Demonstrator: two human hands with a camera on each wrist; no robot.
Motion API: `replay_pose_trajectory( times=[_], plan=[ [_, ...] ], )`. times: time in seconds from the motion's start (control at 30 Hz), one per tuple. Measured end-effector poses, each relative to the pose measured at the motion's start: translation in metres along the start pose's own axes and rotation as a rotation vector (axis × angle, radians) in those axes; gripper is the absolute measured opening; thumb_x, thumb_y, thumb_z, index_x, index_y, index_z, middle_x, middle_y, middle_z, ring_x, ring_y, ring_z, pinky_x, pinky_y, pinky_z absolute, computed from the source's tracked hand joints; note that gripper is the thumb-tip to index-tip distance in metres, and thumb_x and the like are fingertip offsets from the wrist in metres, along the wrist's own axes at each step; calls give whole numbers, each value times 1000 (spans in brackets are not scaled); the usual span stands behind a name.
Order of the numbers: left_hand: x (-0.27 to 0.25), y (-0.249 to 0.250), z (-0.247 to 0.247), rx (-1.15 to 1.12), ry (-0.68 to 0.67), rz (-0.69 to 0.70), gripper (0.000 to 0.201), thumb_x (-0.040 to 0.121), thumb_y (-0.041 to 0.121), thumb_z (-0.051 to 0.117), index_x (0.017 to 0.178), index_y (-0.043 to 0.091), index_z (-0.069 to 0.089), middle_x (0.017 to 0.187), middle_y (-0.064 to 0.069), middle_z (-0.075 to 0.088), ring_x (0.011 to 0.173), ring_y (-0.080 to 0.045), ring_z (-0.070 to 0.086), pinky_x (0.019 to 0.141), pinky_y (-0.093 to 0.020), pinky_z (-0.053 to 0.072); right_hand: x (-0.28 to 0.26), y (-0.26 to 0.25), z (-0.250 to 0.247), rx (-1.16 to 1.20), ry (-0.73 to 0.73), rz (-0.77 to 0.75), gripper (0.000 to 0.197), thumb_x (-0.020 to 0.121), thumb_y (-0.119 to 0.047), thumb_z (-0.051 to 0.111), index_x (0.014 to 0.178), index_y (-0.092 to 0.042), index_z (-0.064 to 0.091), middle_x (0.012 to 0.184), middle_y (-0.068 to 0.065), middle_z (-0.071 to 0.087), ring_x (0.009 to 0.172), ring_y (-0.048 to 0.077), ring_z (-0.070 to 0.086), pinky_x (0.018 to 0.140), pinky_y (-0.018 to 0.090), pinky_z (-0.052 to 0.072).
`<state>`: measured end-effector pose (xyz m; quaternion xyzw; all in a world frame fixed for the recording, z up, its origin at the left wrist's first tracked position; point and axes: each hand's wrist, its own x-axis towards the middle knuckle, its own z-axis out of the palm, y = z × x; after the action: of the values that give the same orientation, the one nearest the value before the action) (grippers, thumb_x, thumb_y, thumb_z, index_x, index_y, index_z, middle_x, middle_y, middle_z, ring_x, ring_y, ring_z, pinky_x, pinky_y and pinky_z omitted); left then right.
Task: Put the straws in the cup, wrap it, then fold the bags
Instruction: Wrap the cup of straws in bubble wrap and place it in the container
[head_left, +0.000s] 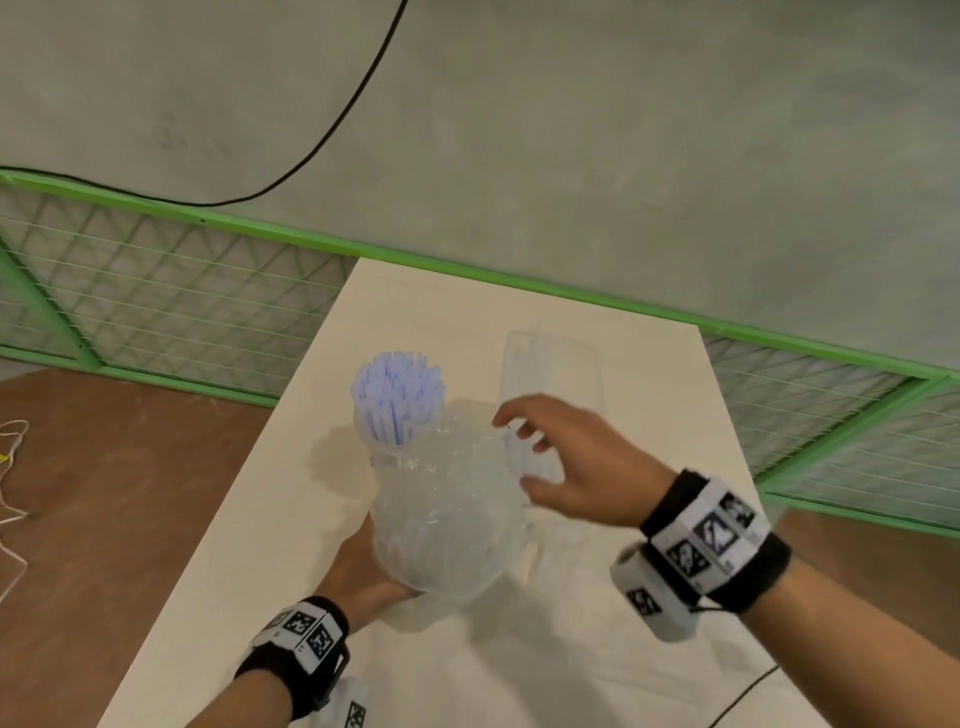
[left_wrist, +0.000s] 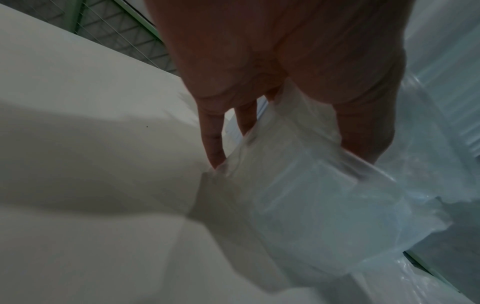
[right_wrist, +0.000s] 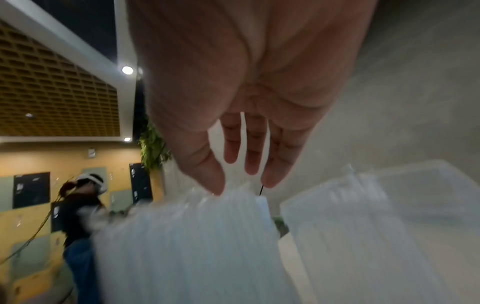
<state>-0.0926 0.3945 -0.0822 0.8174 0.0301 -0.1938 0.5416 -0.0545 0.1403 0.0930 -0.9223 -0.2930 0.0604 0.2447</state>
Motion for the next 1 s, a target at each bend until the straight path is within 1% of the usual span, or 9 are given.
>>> replay_pose_trajectory(
  times=[0.07,0.13,0.23,0.37,0.57,0.7,0.77,0.9,1.0],
  plan=[
    [1,-1,0,17,0,5,93,46,29,96,125,31,47,99,24,58,91,5,56,85,-19,45,-8,1,22,-2,-41,-12,58,82,-22,70,134,-20,44,139,-6,41,114,-1,40,93,5,31],
    [1,-1,0,25,-3,7,95,45,31,95,127,29,48,101,21,60,94,0,58,83,-18,43,-11,5,35,-17,13,-12,56,82,-26,71,131,-20,45,137,-6,41,118,3,40,95,11,33],
    [2,-1,1,41,-9,6,97,45,35,94,130,28,46,104,16,60,98,-9,58,84,-21,42,-9,9,44,2,101,11,48,83,-30,70,126,-20,50,125,-7,48,106,1,44,92,19,41],
    [2,-1,1,45,1,11,97,45,35,94,130,29,47,108,14,61,101,-10,59,86,-22,43,-5,8,54,63,159,2,37,81,-26,69,115,-18,56,111,-7,54,97,3,49,87,19,44],
    [1,-1,-2,18,-21,19,95,47,31,94,131,29,48,103,24,58,95,8,55,76,-11,42,-6,5,72,155,307,42,21,84,-17,69,103,-16,59,101,-11,61,91,-11,49,84,7,38],
    [1,1,-1,-6,-19,9,92,50,27,95,127,34,46,103,26,58,97,9,55,72,-5,40,-7,3,82,175,366,47,18,87,-16,67,103,-16,58,98,-7,60,91,1,54,83,12,41],
    [1,1,-1,-8,-19,7,92,50,27,95,127,35,45,103,26,58,97,10,55,71,-4,41,-7,2,88,156,396,46,19,89,-17,65,105,-20,54,95,-7,57,88,7,54,81,15,42],
    [1,1,-1,0,-24,3,91,51,25,94,127,33,45,101,27,57,91,15,52,71,-5,42,-5,1,102,133,486,68,27,93,-16,62,112,-27,47,90,-8,51,84,8,52,80,8,37],
    [0,2,-2,-26,-15,1,90,50,22,95,124,34,45,100,26,58,90,13,53,81,-15,46,-1,0,107,155,529,85,30,94,-16,61,117,-29,46,92,-8,46,84,2,48,82,4,34]
  ],
)
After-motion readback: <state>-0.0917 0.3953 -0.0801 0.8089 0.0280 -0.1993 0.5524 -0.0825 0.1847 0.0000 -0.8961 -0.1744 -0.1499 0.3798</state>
